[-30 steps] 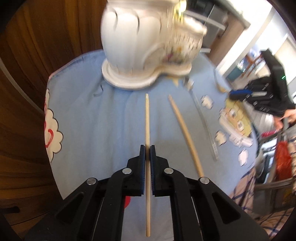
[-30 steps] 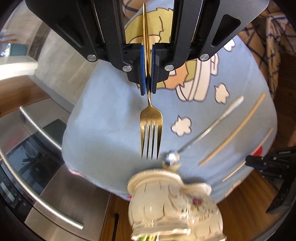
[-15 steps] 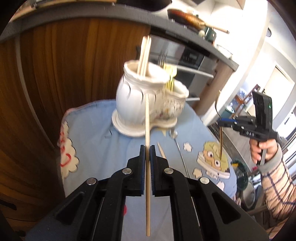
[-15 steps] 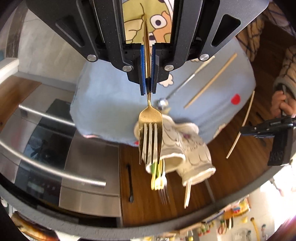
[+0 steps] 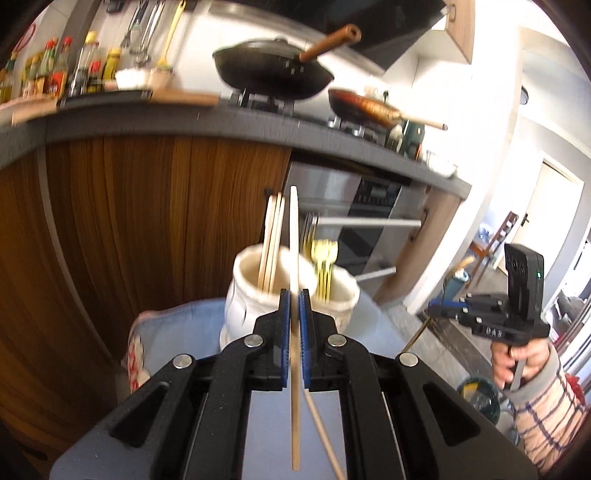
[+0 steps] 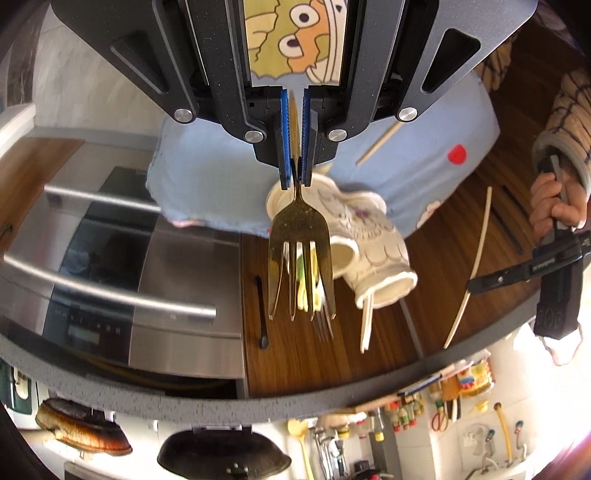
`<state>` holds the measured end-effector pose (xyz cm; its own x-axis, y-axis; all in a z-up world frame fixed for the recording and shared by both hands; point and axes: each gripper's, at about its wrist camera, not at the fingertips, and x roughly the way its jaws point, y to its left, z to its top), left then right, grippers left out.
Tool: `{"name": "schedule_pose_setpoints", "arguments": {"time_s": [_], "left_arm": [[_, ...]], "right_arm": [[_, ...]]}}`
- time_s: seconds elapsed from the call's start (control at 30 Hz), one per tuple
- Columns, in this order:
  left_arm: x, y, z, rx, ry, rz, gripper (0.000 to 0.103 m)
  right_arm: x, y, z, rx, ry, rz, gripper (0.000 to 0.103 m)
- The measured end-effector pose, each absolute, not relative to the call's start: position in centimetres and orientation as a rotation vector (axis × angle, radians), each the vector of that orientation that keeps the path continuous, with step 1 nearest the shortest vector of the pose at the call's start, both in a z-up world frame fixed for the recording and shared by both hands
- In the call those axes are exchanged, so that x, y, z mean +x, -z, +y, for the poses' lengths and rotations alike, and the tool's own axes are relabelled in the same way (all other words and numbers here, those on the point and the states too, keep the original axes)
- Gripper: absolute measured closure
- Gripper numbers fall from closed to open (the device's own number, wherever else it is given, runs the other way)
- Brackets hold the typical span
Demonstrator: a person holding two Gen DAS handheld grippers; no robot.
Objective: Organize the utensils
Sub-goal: 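Lower the chopstick into the large pot while the right tool lowers the gold fork in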
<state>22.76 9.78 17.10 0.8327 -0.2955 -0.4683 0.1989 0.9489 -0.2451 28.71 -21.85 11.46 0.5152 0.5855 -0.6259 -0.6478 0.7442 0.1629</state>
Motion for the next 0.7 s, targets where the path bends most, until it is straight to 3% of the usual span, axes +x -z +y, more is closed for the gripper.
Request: {"name": "schedule_pose_setpoints", "arguments": {"time_s": [0.37,0.7], "left_arm": [[27.7,-21.4,9.7,-0.238,0.206,0.348,0.098],[31.9,-20.6,9.1,-0.254,0.084,0.260,0.098]], "right_arm": [[30.4,-17.6,-19.9,-0.068,-0.781,0.587,0.097],[32.6,-21.5,-16.4,-0.074,-0.824,0.518,0.097]]}}
